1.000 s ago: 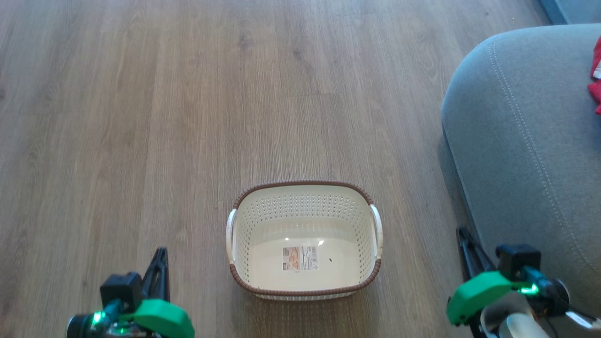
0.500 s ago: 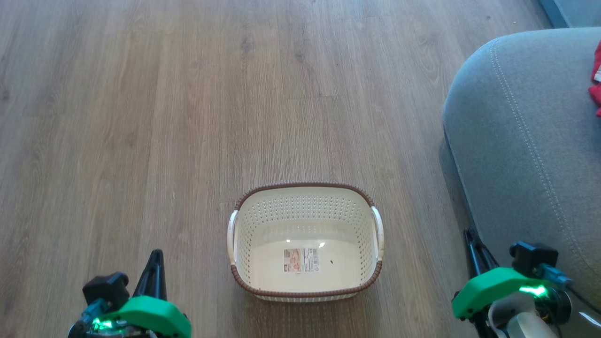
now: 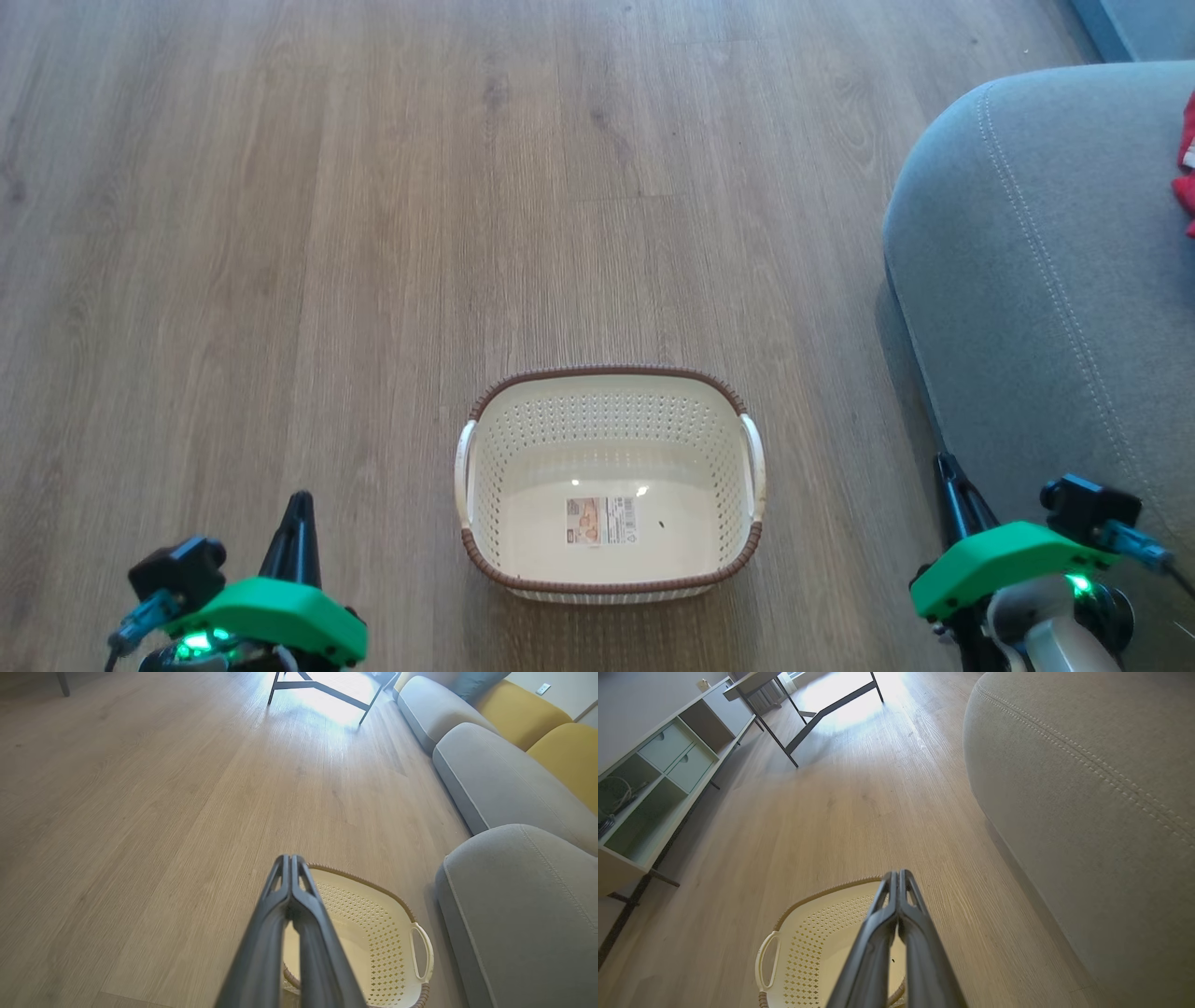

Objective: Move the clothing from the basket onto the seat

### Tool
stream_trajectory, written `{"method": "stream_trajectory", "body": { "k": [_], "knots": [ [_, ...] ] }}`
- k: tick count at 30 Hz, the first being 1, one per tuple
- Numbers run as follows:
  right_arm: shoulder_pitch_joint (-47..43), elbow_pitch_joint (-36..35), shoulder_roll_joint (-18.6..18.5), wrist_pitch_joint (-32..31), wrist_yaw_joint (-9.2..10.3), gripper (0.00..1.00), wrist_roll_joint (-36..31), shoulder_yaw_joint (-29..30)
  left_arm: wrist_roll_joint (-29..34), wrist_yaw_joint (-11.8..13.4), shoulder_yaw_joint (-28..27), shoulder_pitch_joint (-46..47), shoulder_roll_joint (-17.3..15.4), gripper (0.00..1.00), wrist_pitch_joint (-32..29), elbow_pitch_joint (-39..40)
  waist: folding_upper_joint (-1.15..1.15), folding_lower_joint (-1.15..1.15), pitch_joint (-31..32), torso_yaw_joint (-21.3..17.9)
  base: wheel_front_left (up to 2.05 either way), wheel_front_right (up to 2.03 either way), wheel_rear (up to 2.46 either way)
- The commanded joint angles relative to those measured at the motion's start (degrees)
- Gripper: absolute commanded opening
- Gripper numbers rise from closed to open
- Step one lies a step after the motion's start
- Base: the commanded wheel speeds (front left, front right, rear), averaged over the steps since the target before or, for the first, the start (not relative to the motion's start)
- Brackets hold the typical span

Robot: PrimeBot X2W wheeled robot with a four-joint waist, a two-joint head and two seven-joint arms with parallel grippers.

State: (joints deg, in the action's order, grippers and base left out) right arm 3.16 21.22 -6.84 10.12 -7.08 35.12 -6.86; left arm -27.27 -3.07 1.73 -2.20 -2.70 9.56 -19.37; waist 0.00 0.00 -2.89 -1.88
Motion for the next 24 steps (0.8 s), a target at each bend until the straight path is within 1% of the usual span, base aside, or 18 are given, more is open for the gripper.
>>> {"method": "stream_trajectory", "body": {
  "k": [1, 20, 21, 23, 24],
  "knots": [
    [2.2, -2.1, -0.1, -0.2, -0.11, 0.0, 1.7, 0.5, -1.7, -0.3, -1.1, 2.9, -0.1, 0.0, -0.4, 2.1, 0.0, 0.0, 0.0, 0.0, 0.0, 0.0, 0.0],
    [2.3, -3.1, 0.5, -3.3, -0.17, 0.0, 13.3, 2.8, -14.6, -1.2, -2.5, 4.0, -0.1, 0.0, -3.6, 2.8, 0.0, 0.0, 0.6, 0.4, 0.0, 0.0, 0.0],
    [2.3, -3.1, 0.5, -3.3, -0.17, 0.0, 13.3, 2.8, -14.6, -1.2, -2.5, 4.0, -0.1, 0.0, -3.6, 2.8, 0.0, 0.0, 0.6, 0.4, 0.0, 0.0, 0.0],
    [2.4, -3.3, 0.5, -3.7, -0.18, 0.0, 15.1, 3.1, -16.7, -1.3, -2.8, 4.2, -0.1, 0.0, -4.1, 2.9, 0.0, 0.0, 0.7, 0.5, 0.0, 0.0, 0.0],
    [2.4, -3.3, 0.5, -3.7, -0.18, 0.0, 15.1, 3.1, -16.7, -1.3, -2.8, 4.2, -0.1, 0.0, -4.1, 2.9, 0.0, 0.0, 0.7, 0.5, 0.0, 0.0, 0.0]
  ]
}}
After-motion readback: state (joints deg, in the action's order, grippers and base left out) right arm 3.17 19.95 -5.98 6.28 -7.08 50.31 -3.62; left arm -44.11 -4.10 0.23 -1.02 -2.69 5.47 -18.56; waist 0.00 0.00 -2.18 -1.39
